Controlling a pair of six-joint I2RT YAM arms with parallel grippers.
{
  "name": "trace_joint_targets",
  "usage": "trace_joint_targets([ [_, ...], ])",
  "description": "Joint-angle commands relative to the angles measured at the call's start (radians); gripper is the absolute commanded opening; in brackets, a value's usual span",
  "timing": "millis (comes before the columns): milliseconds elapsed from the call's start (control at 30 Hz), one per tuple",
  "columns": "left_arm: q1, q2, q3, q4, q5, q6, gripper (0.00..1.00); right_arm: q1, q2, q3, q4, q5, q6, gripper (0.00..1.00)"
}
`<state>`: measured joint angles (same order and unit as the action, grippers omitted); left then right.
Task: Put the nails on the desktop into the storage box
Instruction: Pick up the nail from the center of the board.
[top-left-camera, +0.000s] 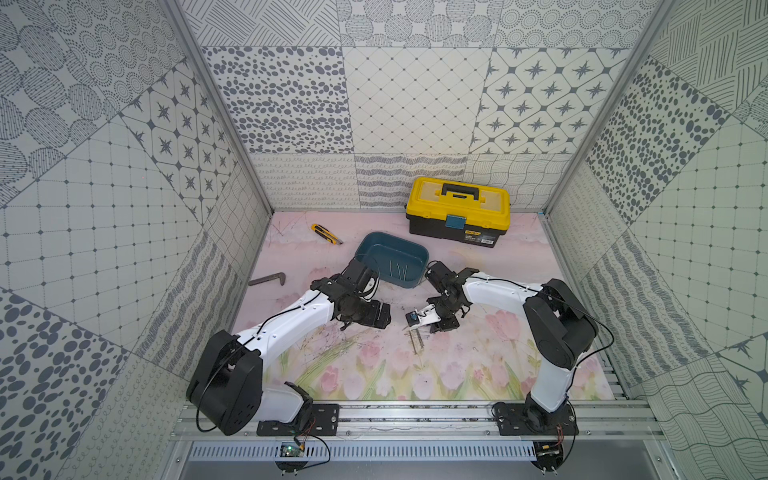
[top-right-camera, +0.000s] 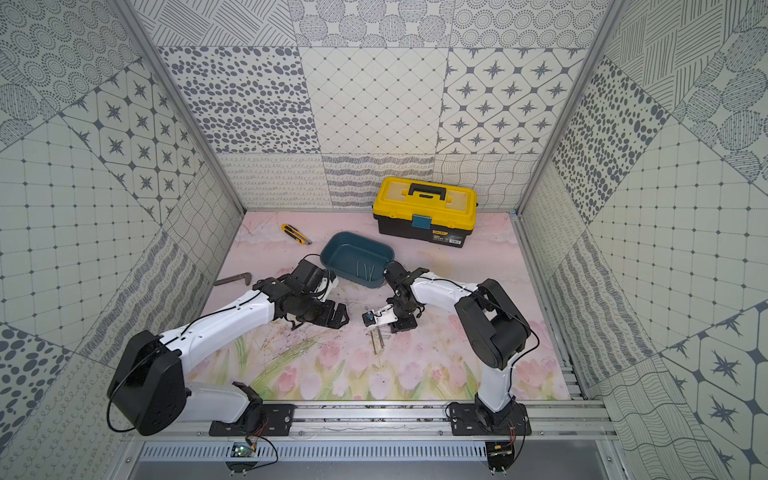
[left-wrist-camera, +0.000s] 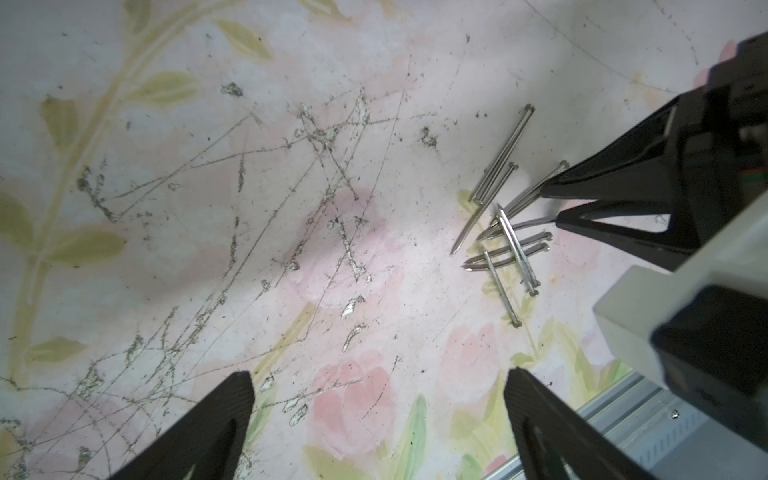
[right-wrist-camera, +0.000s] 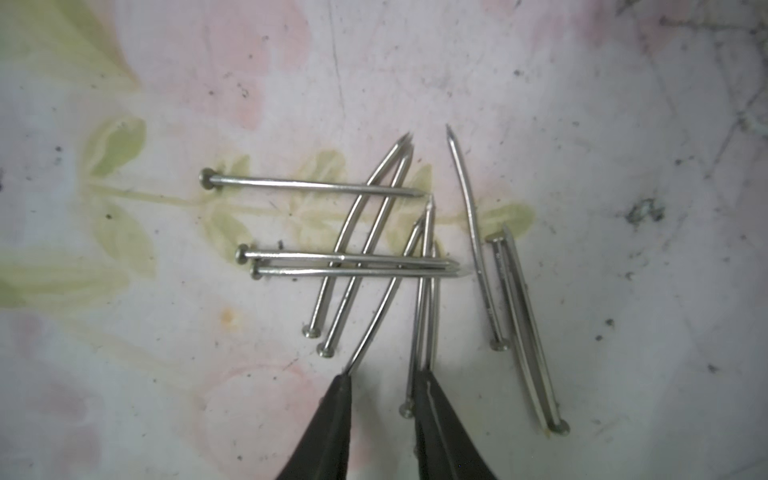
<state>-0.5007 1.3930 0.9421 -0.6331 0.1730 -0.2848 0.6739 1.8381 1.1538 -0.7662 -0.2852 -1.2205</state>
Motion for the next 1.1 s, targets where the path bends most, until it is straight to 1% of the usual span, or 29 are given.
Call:
trace_joint_targets([
  [0,0.005,-0.008,-0.002,0.013,0.016,0.029,1.0,0.005,0.034,0.033,-0.069,-0.019,0.008,0.35],
  [100,0.006,-0.013,-0.002,0.006,0.01,0.036,1.0,0.008,0.059,0.061,-0.065,-0.009,0.02,0.37],
  [200,0.008,-0.015,-0.003,0.009,0.011,0.036,1.0,0.01,0.08,0.074,-0.01,0.011,0.066,0.37],
  [333,0.01,-0.013,-0.001,0.009,0.015,0.037,1.0,0.03,0.11,0.083,0.013,0.049,0.094,0.34],
  [400,0.011,-0.012,0.001,0.006,0.014,0.041,0.99,0.033,0.118,0.077,0.013,0.047,0.108,0.28],
  [567,0.013,-0.012,0.005,0.0,0.011,0.043,0.99,0.045,0.114,0.026,0.015,0.055,0.127,0.01],
  [800,0.015,-0.018,0.005,0.003,0.013,0.031,1.0,0.046,0.059,-0.012,0.024,0.055,0.161,0.0],
  [900,0.014,-0.028,0.011,0.012,0.017,0.014,1.0,0.037,-0.014,-0.012,0.054,0.056,0.206,0.0],
  [1067,0.02,-0.048,0.025,0.033,0.037,-0.014,1.0,0.003,-0.132,-0.01,0.082,-0.01,0.297,0.0],
])
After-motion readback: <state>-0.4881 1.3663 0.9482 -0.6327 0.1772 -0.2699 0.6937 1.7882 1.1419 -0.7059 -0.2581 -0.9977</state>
